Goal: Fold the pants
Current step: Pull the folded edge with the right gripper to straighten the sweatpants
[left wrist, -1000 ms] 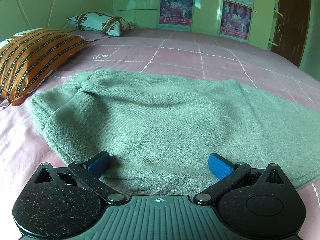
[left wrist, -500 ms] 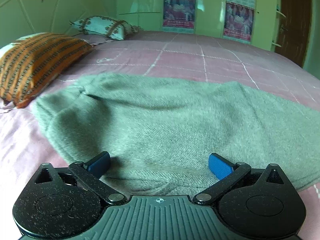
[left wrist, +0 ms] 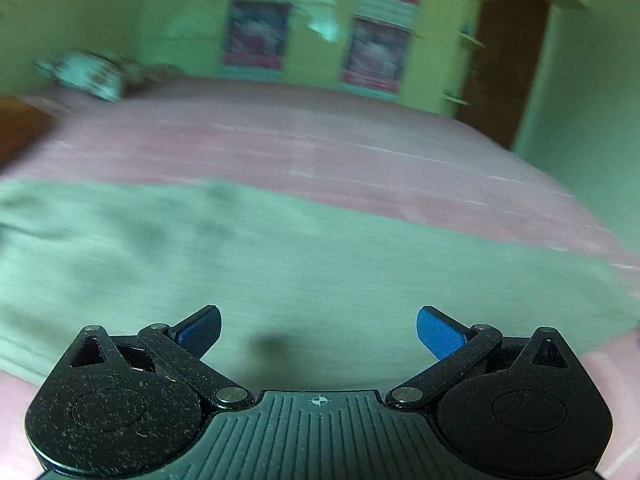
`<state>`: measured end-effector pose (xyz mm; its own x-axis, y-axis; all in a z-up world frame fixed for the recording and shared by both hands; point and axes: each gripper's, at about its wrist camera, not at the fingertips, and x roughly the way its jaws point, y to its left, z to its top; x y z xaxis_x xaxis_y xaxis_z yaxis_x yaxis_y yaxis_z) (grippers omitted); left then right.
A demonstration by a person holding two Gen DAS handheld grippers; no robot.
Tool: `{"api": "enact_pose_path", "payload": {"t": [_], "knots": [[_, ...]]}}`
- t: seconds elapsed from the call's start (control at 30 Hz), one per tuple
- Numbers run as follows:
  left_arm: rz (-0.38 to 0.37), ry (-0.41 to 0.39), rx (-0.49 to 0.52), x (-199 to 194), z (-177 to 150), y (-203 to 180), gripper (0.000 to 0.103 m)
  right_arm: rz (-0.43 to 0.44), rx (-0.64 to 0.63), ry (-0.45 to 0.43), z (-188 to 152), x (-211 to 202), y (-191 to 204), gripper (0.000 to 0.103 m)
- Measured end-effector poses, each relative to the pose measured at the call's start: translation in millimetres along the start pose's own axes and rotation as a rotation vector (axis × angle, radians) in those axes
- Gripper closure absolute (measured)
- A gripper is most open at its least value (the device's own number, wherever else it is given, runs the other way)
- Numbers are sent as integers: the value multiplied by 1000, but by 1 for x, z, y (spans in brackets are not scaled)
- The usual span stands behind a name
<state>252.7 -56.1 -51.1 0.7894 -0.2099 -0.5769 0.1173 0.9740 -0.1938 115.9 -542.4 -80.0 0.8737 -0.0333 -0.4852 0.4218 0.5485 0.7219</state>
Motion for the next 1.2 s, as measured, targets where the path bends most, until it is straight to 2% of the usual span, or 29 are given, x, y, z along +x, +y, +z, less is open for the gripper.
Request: {"api": "enact_pose_path", "payload": {"t": [0.1,0.23,0.47,0.67,0.83,1.03,1.2], "knots": [[-14,36,-25,17,-7,-49,0,-3,-18,-6,3,-1,2,81],[34,52,13,29,-17,-98,0,-8,-31,-18,7,0,1,81],[92,79,110,34,-27,-140,0,2,-16,-31,11,6,-10,84],[115,71,129,36,-34,-148,0,21,-4,-28,14,11,-18,87],[118,67,132,36,-35,-149,0,24,-7,-21,13,16,-15,86],[131,61,147,40,-37,-151,0,-26,-111,7,15,35,-7,90],[106,47,136,36,-35,-146,0,-24,-132,20,20,27,1,94]]}}
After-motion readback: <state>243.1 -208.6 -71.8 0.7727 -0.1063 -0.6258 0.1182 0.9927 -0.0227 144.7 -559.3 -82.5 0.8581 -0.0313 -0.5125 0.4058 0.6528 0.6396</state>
